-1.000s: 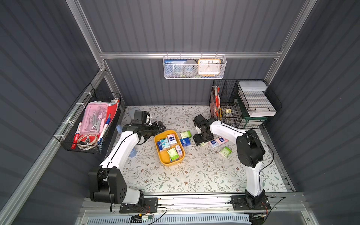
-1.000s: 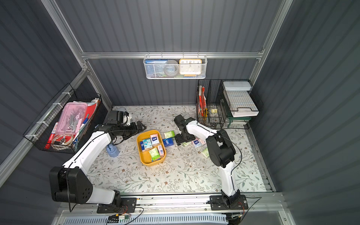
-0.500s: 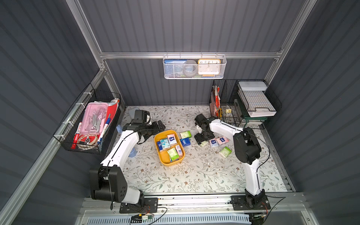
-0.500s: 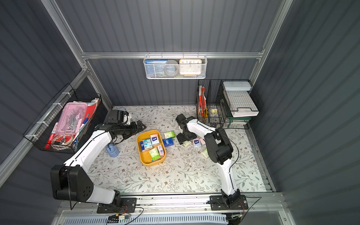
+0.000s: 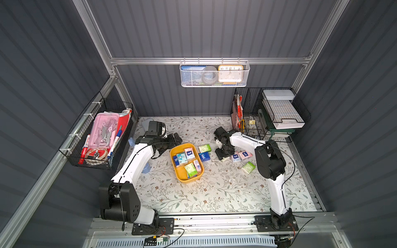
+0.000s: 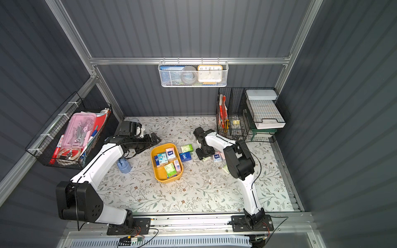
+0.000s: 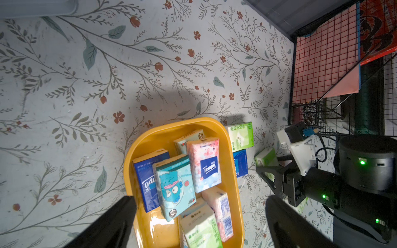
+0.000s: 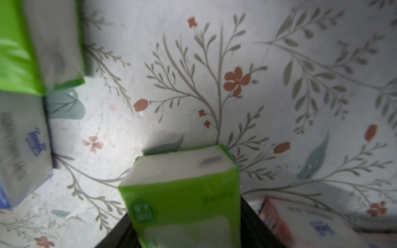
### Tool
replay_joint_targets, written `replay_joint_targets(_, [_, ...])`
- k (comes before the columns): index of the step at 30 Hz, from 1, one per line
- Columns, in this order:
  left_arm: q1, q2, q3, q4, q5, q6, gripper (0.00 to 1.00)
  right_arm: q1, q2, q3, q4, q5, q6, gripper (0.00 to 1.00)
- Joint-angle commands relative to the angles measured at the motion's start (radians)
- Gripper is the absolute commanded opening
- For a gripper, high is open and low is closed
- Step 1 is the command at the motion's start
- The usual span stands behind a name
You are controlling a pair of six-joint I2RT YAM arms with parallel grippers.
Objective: Put the pocket tissues into the storage box
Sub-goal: Pick up the pocket tissues from the center of the board.
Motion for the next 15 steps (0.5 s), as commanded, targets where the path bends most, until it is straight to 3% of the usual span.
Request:
replay_joint_targets(1, [-0.004, -0.015, 0.005, -0.026, -0.014, 0.010, 0.99, -0.001, 0.008, 0.019, -0.014, -0.016, 0.014, 0.58])
replay_joint_targets(7, [-0.003, -0.024, -0.037, -0.002, -0.028, -0.003, 0.99, 0.014, -0.089, 0.001, -0.015, -0.073, 0.110, 0.53])
replay_joint_targets(15, [0.002, -0.021, -0.062, 0.021, -0.055, -0.003, 0.99, 0.128, -0.235, -0.043, 0.008, -0.078, 0.268, 0.51])
